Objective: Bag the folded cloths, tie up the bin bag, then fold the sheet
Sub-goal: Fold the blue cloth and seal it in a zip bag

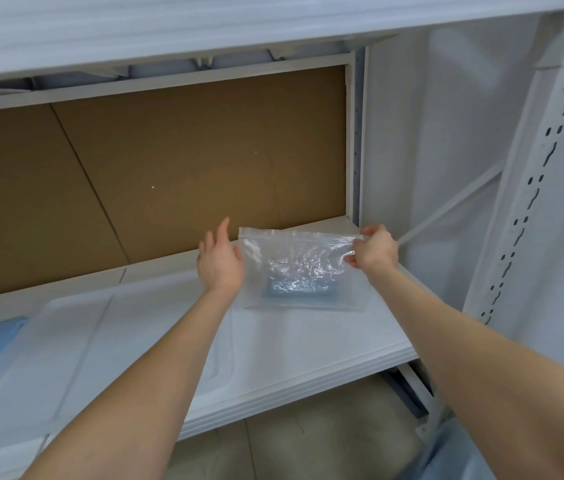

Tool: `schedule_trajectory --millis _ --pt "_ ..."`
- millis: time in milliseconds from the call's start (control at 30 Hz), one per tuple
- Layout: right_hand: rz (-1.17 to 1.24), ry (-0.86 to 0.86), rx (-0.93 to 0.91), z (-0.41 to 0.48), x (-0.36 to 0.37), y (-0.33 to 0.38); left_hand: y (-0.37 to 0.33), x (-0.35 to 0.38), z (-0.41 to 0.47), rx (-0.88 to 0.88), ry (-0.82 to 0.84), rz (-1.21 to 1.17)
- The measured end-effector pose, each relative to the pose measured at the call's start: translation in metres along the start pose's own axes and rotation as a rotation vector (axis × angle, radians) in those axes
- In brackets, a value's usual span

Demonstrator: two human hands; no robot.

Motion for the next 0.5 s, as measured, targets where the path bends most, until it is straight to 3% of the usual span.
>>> schedule_trajectory --millis 100,200,333,500 --pt "0.003 0.041 0.025 0.013 0.012 -0.008 -0.023 0.017 -0.011 0.331 0.066 0.189" --pt "-0.055 0.109 0.032 0.021 0.028 -0.014 -0.032 0.055 -0.015 0.494 0.408 0.369" --pt "-0.191 0.274 -0.037 0.024 0.046 -0.019 -0.021 0.104 -0.02 0.449 0.794 0.527" --pt "-0.357 0.399 0.066 0.034 0.055 -0.047 -0.005 0.139 -0.014 0.351 0.901 0.493"
Point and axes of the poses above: each hand's wrist, its own z-axis towards the middle knuckle, its own x-axis out of the palm, y = z × x, the point moved 5 cm from there along z, towards the middle knuckle, and after that the axes turned 12 degrees about y, right-handed, at the moved point
